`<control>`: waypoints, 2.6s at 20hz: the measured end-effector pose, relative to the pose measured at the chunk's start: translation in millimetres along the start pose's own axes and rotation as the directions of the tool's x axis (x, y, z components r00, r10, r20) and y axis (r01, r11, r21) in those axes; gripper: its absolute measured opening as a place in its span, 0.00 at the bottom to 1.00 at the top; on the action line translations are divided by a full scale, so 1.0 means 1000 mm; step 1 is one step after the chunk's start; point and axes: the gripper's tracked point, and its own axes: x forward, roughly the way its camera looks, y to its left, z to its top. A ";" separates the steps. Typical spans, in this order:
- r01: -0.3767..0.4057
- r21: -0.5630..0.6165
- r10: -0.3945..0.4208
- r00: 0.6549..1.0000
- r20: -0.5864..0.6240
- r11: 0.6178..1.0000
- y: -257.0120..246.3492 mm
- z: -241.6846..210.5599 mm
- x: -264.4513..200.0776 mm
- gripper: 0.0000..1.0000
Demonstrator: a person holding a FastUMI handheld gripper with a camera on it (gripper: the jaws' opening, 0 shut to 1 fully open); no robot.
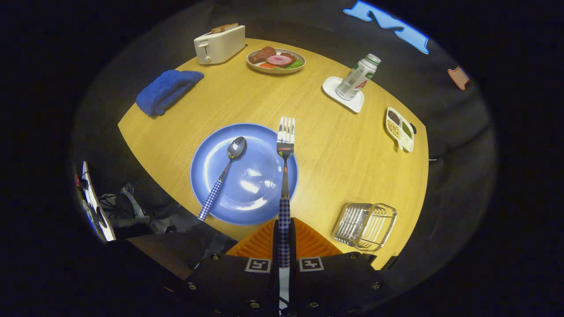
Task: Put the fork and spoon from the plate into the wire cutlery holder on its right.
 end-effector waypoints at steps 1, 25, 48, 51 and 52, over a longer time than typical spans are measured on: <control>0.021 -0.012 -0.021 1.000 -0.023 1.000 -0.015 -0.012 -0.010 0.09; 0.047 -0.332 -0.232 0.808 -0.542 0.942 -0.157 -0.107 0.003 0.09; 0.136 -0.158 -0.190 0.889 -0.416 0.978 -0.162 -0.085 0.022 0.80; 0.178 -0.082 -0.195 0.925 -0.327 0.981 -0.156 -0.081 0.008 0.97; 0.182 -0.047 -0.188 0.937 -0.295 0.982 -0.151 -0.078 0.003 0.97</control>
